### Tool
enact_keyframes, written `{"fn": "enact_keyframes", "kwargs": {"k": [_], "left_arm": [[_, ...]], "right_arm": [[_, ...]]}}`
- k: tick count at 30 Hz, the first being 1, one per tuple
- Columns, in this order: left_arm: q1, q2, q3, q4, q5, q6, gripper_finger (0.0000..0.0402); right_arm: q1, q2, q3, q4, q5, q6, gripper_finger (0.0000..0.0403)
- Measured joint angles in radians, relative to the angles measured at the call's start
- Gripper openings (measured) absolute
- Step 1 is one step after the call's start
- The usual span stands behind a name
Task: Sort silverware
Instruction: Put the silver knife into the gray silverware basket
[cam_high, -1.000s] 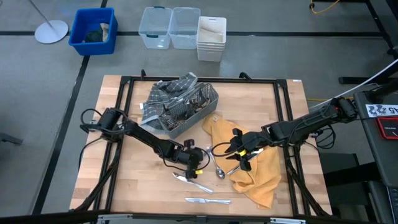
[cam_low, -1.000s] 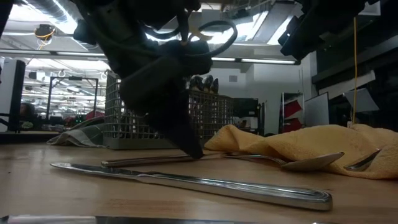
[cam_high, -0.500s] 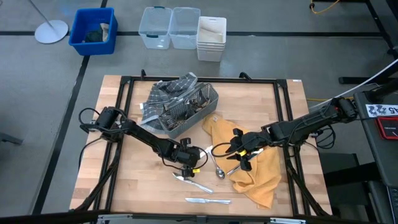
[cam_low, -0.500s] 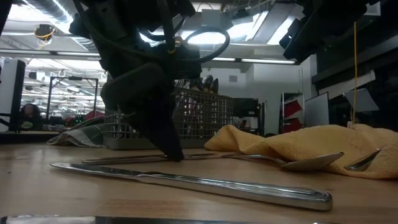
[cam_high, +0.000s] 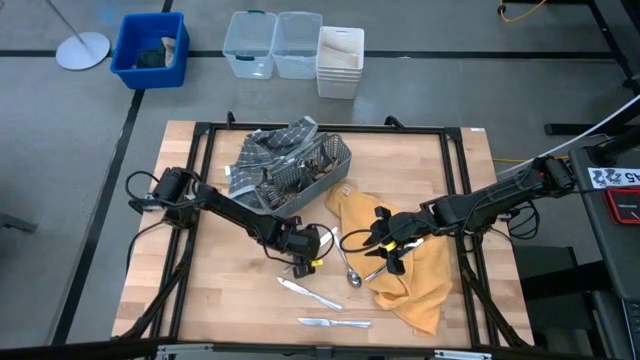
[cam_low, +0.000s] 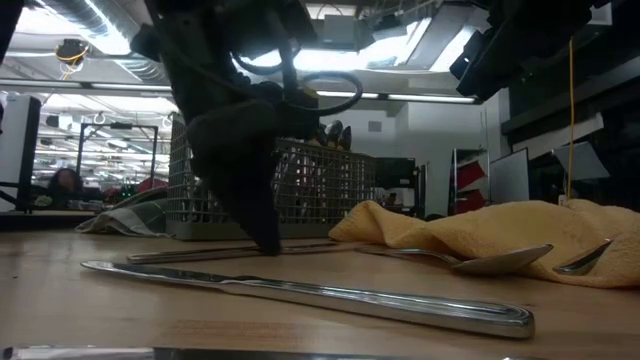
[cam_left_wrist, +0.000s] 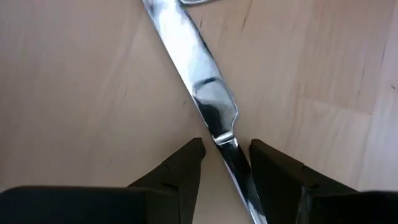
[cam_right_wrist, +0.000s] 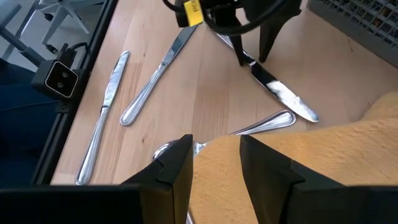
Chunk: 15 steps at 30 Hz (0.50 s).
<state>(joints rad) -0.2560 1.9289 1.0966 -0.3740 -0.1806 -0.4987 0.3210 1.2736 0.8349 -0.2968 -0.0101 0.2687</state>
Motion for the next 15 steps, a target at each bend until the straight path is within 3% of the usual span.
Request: {"fn": "enact_keyframes", "kwargs": {"k": [4, 15], "left_arm": [[0.005, 0.000, 0.000, -0.019, 0.054, 0.001, 0.0131], [0.003, -0.061, -0.008, -0.121, 0.074, -0.027, 0.0131]], "right_arm": [[0.000, 0.000, 0.000, -0.001, 0.000, 0.000, 0.0133], [0.000, 0.000, 0.000, -0.011, -0.001, 0.000, 0.0133]]}}
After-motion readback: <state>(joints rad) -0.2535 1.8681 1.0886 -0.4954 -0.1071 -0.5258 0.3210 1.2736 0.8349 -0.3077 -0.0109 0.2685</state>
